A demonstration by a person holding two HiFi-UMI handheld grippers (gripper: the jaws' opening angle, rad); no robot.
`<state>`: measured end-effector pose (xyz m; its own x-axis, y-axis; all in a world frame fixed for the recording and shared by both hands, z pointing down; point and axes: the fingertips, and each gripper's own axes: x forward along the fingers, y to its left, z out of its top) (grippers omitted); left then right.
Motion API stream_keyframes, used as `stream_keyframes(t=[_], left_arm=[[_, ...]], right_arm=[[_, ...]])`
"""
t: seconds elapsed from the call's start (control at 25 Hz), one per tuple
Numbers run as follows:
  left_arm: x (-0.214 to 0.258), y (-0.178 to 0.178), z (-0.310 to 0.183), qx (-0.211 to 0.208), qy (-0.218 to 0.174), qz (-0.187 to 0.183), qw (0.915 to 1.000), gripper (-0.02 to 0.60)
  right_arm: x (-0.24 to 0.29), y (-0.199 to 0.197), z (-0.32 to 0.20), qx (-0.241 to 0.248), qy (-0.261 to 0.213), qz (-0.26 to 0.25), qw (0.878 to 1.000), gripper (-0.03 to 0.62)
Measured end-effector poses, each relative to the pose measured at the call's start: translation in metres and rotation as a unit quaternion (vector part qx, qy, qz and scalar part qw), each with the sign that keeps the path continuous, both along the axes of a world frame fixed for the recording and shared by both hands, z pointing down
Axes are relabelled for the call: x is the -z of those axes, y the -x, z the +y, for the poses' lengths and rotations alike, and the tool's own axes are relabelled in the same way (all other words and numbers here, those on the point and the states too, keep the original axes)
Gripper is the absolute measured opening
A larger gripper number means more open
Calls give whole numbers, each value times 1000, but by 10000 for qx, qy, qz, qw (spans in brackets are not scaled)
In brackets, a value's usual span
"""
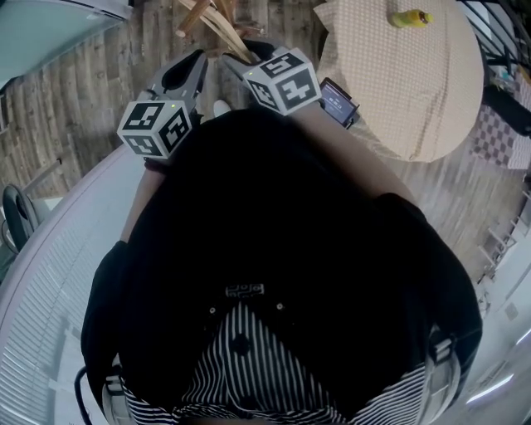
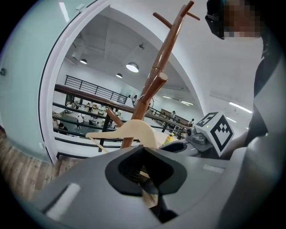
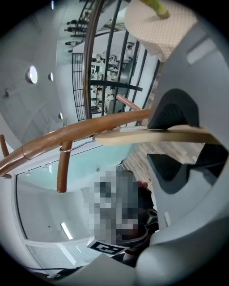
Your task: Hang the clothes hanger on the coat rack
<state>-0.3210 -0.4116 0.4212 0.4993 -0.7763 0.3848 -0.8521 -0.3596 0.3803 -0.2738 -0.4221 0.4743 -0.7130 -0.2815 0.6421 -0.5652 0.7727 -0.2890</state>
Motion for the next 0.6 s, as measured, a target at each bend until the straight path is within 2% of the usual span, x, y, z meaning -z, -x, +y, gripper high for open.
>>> stream_keyframes(t=[0.16,0.36,0.4,0.48,0.6], left_arm=[[0,7,18,-100,-82,26,9999,3],[3,14,41,-278,-200,41,9994,3],[5,13,43,-307,-238,41,9992,3],[10,12,48,-367,-320,55,9988,3],[14,11,51,-466,-394,80,9981,3]], right_arm=[[15,-6,0,-552,-500,-55,9972,160],[41,-12,9,-1148,-1096,-328,9868,148],[47,-12,12,-1186,-1197,-387,9849,134],[55,-11,23,-1145,-1315,-480,9835,9],[56,0,39,-971,-1139,-631,9867,3]])
